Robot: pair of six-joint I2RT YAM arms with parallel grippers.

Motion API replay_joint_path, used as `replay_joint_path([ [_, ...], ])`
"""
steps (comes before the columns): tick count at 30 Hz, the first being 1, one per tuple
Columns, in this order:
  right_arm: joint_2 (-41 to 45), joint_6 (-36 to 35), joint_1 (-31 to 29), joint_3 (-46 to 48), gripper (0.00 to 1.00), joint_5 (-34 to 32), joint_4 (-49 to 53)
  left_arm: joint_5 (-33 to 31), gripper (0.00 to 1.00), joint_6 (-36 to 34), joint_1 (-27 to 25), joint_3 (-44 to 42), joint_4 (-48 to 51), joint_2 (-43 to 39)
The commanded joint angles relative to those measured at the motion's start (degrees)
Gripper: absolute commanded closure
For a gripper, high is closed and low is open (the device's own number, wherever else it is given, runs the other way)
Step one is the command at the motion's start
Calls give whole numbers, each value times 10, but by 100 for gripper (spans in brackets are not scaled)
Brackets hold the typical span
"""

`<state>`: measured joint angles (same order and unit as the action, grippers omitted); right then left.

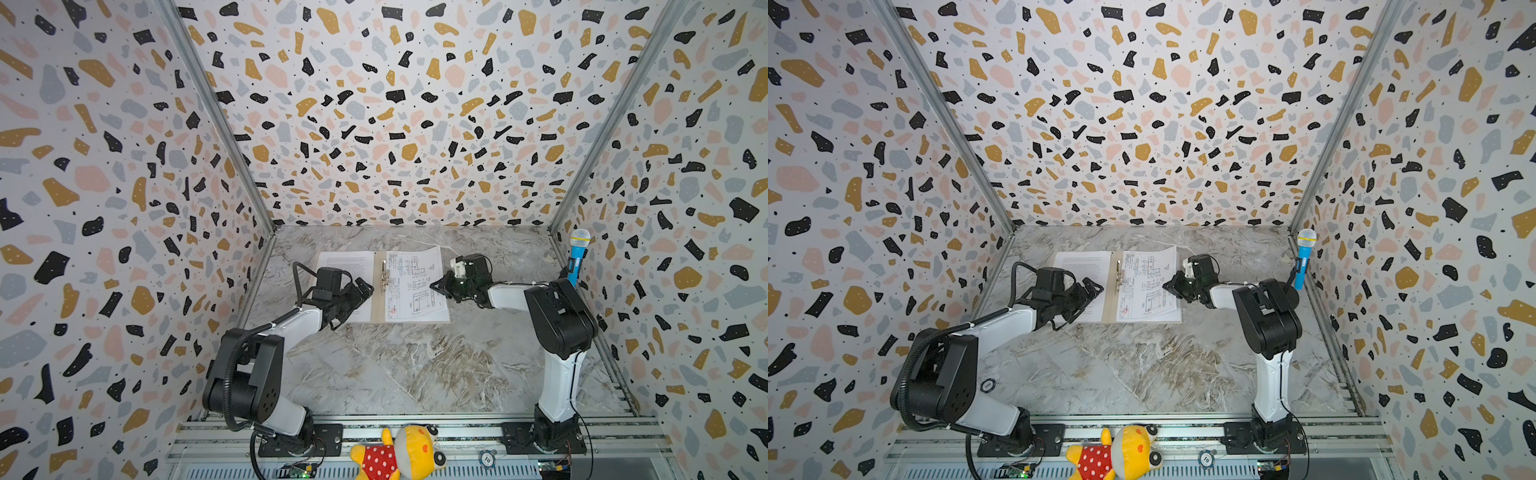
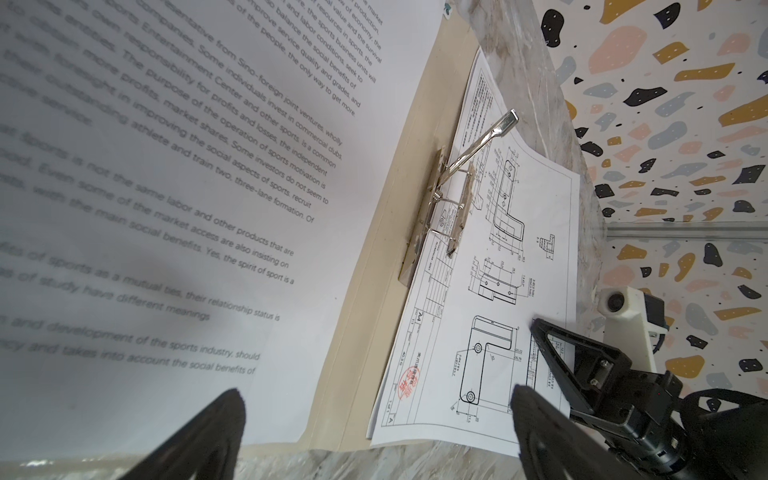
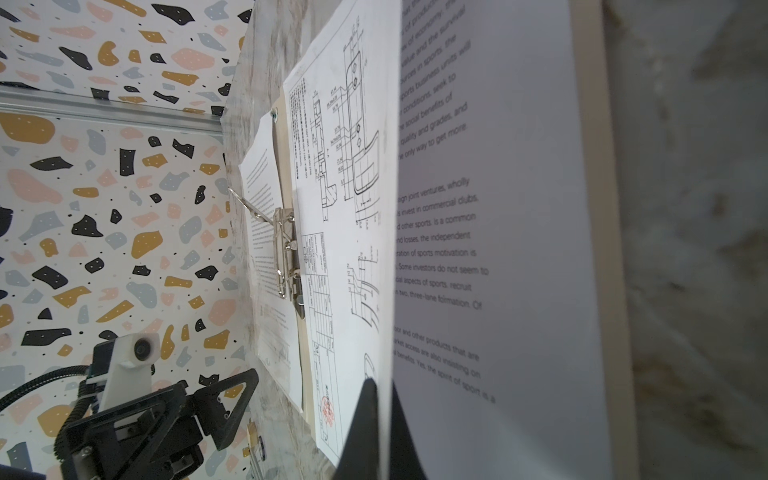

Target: Put the files into the folder

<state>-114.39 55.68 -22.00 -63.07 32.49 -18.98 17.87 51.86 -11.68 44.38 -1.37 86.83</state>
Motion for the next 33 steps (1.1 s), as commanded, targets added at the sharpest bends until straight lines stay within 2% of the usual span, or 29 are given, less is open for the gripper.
replay_joint_path([
  [1, 3, 0, -3, -16, 95, -1, -1, 4, 0, 0, 3, -9, -11, -13],
  [8, 4, -2, -3, -18, 93, 0, 3, 4, 0, 1, 3, -10, -14, -13],
  [11, 3, -3, -3, -18, 89, -1, 6, 4, 0, 1, 3, -10, -14, -13],
  [18, 13, -18, -2, -25, 54, -10, 45, 3, 0, 3, 3, -10, -15, -14],
  [27, 28, -52, -1, -55, 30, -35, 153, 3, 0, 5, 3, 2, -16, -9],
  [33, 45, -78, 2, -66, 24, -59, 229, 12, 0, 5, 3, 26, -19, 10],
])
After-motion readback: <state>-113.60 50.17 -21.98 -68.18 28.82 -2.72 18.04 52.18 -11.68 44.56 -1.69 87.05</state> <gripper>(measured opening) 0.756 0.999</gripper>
